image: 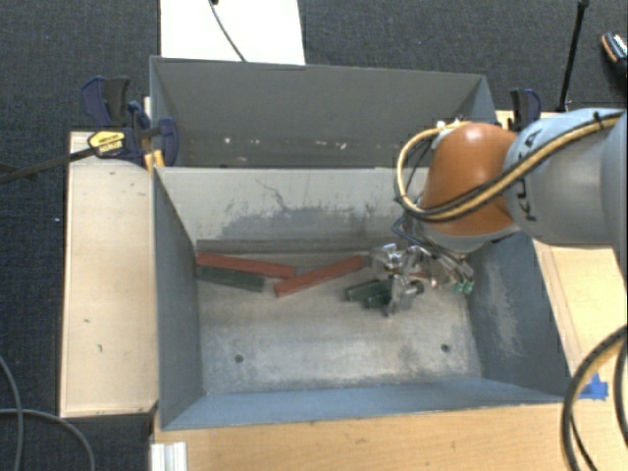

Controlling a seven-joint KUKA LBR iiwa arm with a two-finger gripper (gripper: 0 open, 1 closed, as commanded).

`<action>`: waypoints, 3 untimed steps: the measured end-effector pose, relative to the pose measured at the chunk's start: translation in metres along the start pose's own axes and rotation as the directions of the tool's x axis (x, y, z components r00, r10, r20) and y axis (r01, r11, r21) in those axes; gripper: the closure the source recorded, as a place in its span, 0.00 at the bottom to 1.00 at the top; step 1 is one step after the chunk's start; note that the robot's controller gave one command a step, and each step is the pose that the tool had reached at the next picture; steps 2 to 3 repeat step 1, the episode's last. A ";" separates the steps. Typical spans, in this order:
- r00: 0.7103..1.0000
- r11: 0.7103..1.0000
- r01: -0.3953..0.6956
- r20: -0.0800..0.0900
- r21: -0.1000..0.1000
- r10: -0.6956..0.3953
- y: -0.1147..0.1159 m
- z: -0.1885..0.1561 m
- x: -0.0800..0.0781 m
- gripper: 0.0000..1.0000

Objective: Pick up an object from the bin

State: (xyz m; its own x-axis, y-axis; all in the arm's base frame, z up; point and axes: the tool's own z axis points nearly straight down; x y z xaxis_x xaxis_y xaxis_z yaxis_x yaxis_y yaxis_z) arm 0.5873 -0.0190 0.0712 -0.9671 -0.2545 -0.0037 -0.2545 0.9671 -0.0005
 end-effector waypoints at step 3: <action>0.999 0.999 0.032 0.008 0.003 -0.032 -0.001 -0.174 0.013 1.00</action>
Offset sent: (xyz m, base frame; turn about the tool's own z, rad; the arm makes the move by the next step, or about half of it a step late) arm -0.0156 -0.0043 0.1687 -0.0347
